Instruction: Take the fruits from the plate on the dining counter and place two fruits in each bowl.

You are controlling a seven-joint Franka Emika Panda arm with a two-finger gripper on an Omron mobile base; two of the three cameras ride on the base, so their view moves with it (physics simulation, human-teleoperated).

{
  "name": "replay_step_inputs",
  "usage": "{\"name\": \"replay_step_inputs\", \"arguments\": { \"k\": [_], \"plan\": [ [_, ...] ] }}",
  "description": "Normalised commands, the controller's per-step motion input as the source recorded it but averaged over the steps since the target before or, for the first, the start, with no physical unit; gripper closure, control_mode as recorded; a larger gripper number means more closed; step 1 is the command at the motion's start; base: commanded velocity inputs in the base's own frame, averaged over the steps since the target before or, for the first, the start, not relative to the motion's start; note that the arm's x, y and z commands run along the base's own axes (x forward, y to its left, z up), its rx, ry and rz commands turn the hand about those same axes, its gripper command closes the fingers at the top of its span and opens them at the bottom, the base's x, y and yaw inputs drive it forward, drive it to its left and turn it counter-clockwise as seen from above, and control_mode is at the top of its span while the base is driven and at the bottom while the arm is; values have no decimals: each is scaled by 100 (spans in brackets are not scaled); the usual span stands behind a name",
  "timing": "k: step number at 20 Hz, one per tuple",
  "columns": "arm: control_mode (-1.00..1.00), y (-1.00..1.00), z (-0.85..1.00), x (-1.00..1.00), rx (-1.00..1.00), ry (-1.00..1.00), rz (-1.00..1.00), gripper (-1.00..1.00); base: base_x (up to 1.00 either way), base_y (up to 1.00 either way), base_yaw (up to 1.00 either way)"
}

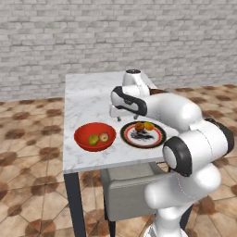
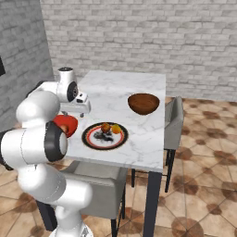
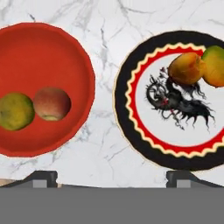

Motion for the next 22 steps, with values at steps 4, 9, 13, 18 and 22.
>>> {"name": "replay_step_inputs", "arguments": {
  "k": [4, 9, 13, 18, 22],
  "plan": [
    [-100, -93, 3, 30, 6, 0, 1, -100, 0, 0, 0],
    [-100, -48, -11, 25, 0, -1, 6, -100, 0, 0, 0],
    [-100, -27, -39, 40, 0, -3, 8, -100, 0, 0, 0],
    [-100, -10, -50, 53, 0, 0, 20, -100, 0, 0, 0],
    [-100, -20, -35, 46, 0, 0, 25, -100, 0, 0, 0]
  ]
}}
